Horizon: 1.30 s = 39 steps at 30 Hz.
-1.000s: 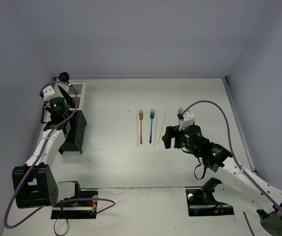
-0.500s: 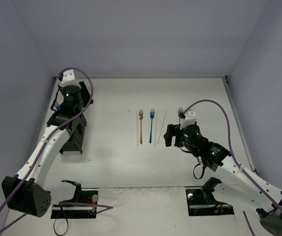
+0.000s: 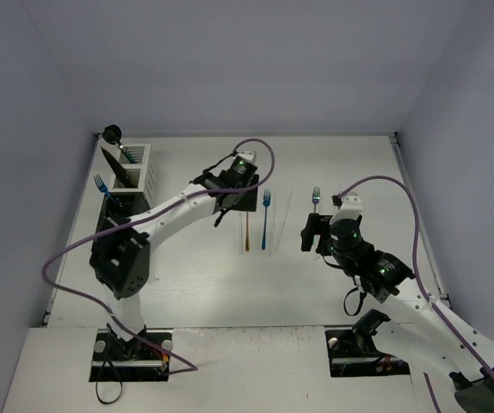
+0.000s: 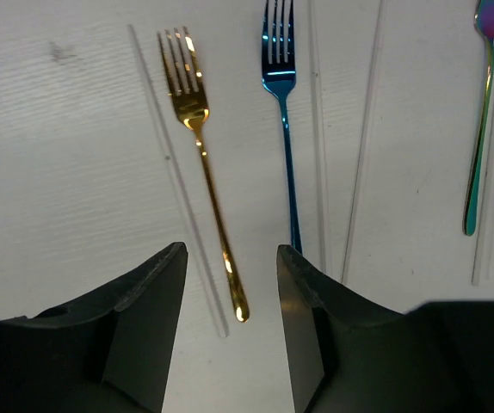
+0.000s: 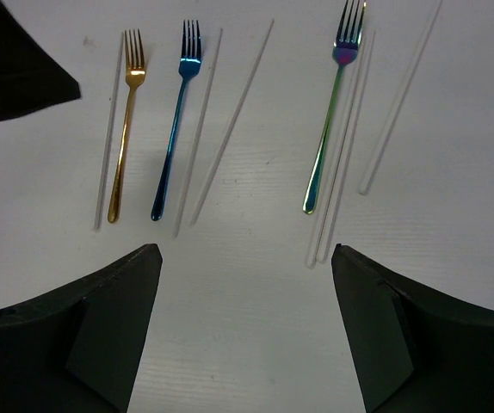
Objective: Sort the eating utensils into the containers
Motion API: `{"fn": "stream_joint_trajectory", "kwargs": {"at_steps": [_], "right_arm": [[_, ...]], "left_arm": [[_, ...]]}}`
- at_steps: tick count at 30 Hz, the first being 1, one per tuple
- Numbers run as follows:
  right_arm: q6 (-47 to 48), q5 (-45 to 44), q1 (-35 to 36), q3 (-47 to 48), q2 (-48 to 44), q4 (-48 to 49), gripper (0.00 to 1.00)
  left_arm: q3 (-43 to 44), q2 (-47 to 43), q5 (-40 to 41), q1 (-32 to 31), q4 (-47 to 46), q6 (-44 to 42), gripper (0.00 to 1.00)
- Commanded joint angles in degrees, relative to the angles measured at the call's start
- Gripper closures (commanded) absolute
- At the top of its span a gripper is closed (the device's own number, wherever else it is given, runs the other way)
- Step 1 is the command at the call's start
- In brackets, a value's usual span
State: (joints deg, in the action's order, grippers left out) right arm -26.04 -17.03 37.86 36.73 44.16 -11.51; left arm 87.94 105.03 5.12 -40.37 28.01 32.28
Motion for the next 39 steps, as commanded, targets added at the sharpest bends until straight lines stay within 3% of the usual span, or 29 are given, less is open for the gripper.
{"fn": "stream_joint_trajectory", "kwargs": {"at_steps": [1,9,21,39], "right_arm": [[-1.7,-3.9,-0.5,0.0,-1.8,-0.2,0.22],[-2.3,-2.9,-0.6,-0.7,-3.4,-0.3,0.22],[-2.1,-2.5,-0.6,-1.0,-2.0,-0.2,0.22],[-2.1,-1.9,-0.6,-1.1,-2.9,-0.2,0.22]], "left_arm": [[8.5,7.6,-1.6,-1.4,2.0,2.5,0.59],[17.6,18.5,1.0,-1.7,6.6,3.8,0.7],[14.9,15.9,7.0,-1.4,6.4,4.6,0.69],[20.1,22.6,3.1,1.0,8.7,4.6,0.69]]}}
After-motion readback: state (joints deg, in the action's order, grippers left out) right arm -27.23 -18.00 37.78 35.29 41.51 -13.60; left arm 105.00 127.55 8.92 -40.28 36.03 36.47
